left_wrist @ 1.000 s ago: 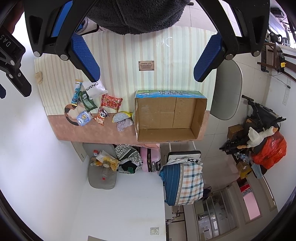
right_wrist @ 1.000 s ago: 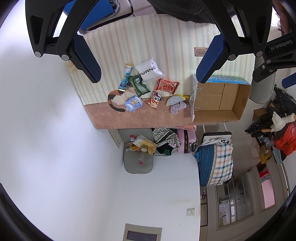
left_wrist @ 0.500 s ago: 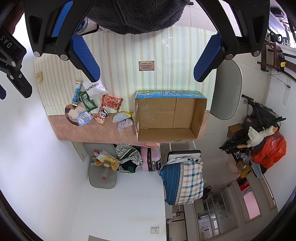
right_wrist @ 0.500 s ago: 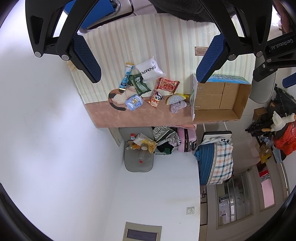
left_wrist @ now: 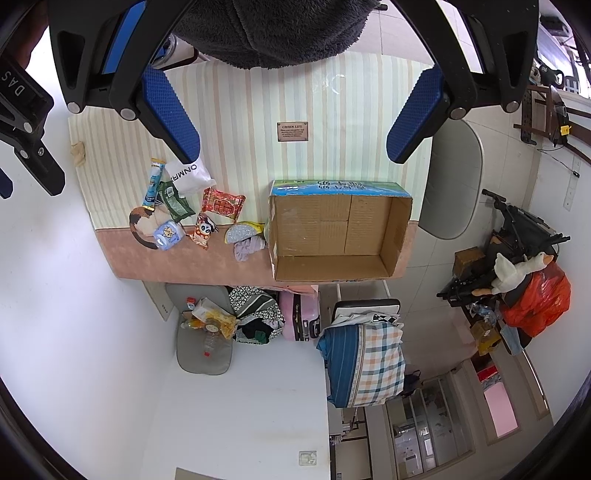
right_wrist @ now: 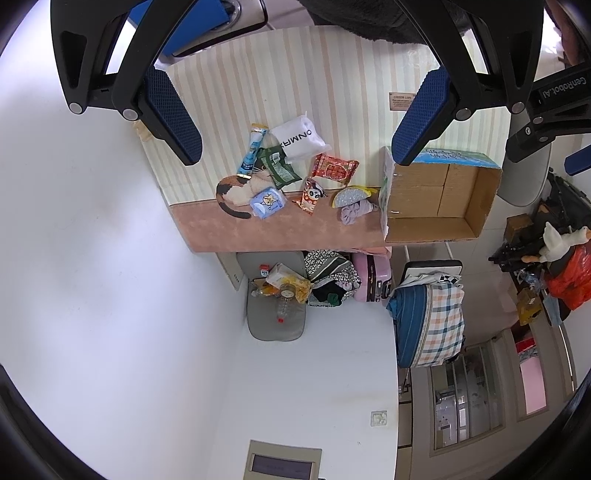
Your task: Organize soft objects
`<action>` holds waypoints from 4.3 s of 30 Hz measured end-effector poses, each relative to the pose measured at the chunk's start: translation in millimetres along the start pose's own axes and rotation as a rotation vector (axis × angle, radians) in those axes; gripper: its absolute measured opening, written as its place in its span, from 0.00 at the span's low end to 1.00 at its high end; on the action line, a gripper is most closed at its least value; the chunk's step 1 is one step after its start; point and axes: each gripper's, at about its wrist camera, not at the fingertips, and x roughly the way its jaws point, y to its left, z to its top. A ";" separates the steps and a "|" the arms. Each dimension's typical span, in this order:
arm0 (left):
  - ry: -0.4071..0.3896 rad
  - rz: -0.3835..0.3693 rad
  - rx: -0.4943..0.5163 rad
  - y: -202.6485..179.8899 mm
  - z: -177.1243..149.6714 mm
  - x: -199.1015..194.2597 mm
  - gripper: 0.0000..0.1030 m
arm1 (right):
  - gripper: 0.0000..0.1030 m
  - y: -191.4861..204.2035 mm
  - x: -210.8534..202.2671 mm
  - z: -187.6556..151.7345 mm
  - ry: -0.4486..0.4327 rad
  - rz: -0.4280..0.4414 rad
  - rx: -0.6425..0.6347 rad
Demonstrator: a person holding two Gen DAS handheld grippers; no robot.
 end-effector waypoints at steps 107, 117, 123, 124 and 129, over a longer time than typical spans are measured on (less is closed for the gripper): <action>0.560 -0.091 0.088 -61.5 7.4 419.8 0.43 | 0.69 -86.0 406.0 -126.6 0.783 0.236 0.236; 0.514 -0.061 -0.212 102.4 97.9 347.7 0.43 | 0.69 92.0 345.6 7.5 0.621 0.487 0.112; 0.587 -0.041 -0.290 176.9 120.3 392.1 0.43 | 0.69 216.2 378.9 50.3 0.622 0.462 0.035; 0.604 -0.045 -0.294 184.3 126.8 397.4 0.43 | 0.69 230.5 388.0 54.2 0.630 0.450 0.028; 0.703 -0.067 -0.294 225.3 135.2 464.9 0.43 | 0.69 297.7 455.9 50.6 0.705 0.366 0.004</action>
